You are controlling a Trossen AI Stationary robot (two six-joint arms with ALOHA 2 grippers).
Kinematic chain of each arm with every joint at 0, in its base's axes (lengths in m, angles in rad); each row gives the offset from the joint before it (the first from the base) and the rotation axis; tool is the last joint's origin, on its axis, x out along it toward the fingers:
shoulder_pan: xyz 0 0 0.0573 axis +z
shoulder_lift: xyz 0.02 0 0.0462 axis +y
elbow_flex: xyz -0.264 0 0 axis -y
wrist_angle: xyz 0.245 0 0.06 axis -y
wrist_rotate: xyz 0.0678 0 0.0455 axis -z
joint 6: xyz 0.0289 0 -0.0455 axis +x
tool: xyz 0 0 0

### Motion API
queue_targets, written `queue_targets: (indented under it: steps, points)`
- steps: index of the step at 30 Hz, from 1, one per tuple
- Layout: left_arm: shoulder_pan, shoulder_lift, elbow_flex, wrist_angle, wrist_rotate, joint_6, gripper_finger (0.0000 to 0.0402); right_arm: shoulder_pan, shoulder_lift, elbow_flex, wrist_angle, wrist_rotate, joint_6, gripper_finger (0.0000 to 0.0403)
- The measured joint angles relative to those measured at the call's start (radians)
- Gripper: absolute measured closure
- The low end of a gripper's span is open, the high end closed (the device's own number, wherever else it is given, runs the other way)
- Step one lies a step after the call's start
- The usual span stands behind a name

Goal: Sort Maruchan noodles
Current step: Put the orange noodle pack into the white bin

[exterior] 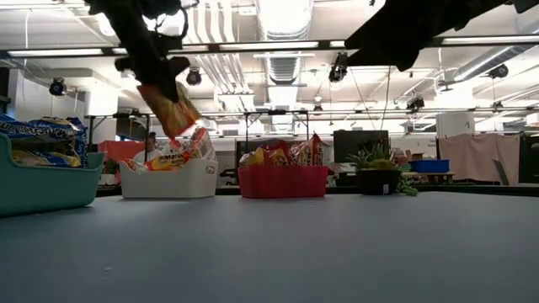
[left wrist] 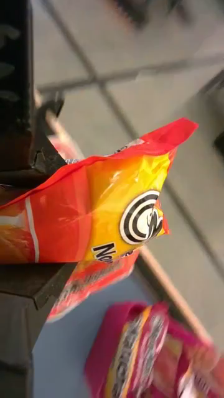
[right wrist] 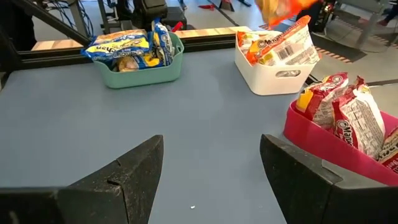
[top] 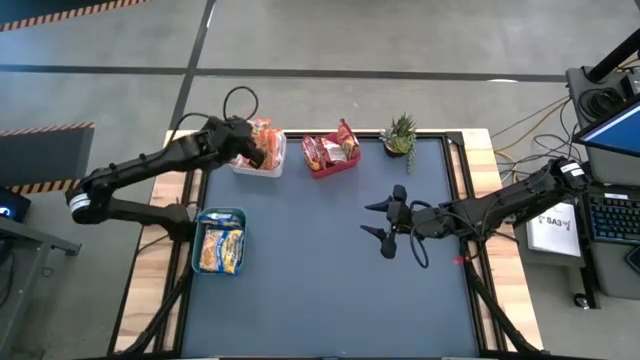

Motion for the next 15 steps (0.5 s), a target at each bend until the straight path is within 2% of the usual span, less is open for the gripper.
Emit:
queue_targets:
  steps: [3, 5, 15]
  points:
    - [0.049, 0.031, 0.0, 0.0, 0.129, -0.014, 0.0274, 0.0, 0.0, 0.0, 0.0, 0.0, -0.005, 0.0144]
    - [0.063, 0.051, 0.0, -0.003, 0.165, -0.032, 0.0274, 0.0, 0.0, 0.0, 0.0, 0.0, -0.006, 0.0142]
    - [0.069, 0.161, 0.0, -0.046, 0.172, -0.082, 0.0274, 0.0, 0.0, 0.0, 0.0, -0.001, -0.032, 0.0142]
